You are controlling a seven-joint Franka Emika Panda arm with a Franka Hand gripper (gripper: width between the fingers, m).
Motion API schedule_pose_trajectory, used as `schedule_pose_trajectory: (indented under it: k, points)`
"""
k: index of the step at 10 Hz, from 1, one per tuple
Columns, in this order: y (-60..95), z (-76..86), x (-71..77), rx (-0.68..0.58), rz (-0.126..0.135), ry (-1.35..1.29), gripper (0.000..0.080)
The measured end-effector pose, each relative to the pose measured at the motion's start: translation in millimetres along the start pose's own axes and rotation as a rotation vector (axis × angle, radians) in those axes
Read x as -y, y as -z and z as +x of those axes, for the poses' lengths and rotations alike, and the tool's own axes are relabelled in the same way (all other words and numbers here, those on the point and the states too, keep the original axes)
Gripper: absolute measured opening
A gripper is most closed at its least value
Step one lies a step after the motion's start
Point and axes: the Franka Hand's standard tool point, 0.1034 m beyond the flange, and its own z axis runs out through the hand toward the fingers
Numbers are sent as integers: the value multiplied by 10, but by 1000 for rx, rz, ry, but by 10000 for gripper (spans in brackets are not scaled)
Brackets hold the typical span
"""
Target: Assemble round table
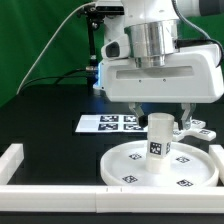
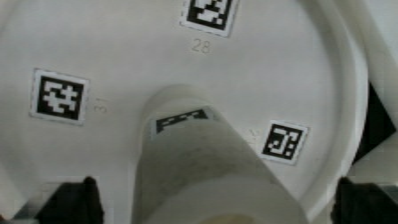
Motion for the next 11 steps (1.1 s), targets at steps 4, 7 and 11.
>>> schedule_pose_trajectory:
  k: [4,7,11]
  points:
    - [-1,-14,-8,25,-18,428,649]
    - [-2,24,-12,29,-57,810,649]
    - [3,26,4,31,-71,831,522]
